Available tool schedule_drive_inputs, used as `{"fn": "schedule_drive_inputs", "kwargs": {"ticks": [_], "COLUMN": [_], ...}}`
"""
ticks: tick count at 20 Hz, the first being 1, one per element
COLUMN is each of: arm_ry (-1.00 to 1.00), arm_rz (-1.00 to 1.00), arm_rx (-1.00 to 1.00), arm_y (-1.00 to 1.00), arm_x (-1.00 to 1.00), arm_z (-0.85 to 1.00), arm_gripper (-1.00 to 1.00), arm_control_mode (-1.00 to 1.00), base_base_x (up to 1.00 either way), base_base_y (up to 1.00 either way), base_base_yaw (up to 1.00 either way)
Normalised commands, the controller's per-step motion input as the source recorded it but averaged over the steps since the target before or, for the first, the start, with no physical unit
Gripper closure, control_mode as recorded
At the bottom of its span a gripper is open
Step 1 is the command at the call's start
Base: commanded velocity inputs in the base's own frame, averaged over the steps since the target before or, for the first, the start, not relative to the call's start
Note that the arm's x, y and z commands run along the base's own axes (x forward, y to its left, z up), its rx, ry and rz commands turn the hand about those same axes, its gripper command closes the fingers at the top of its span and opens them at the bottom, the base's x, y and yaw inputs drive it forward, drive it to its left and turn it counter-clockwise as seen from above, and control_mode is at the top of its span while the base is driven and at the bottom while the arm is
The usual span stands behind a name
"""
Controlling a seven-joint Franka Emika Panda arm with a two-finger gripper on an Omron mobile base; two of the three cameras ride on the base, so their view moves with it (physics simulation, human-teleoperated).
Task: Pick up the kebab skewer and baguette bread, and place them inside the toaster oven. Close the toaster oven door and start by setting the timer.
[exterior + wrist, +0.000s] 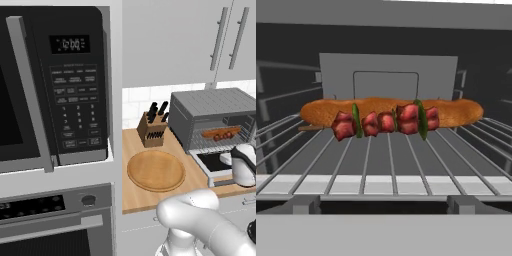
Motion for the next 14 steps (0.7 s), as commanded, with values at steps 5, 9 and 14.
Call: {"fn": "schedule_drive_inputs", "kwargs": {"ticks": [5, 9, 14], "arm_ry": [0.00, 0.00, 0.00], "arm_rz": [0.00, 0.00, 0.00], "arm_rx": [0.00, 0.00, 0.00], "arm_y": [0.00, 0.00, 0.00], "arm_x": [0.25, 0.24, 0.28], "arm_z": [0.00, 0.00, 0.00], "arm_gripper": [-1.00, -1.00, -1.00], "arm_control_mode": [-1.00, -1.00, -1.00], "base_base_x": [0.00, 0.00, 0.00], "base_base_y": [0.00, 0.00, 0.00], "base_base_yaw": [0.00, 0.00, 0.00]}}
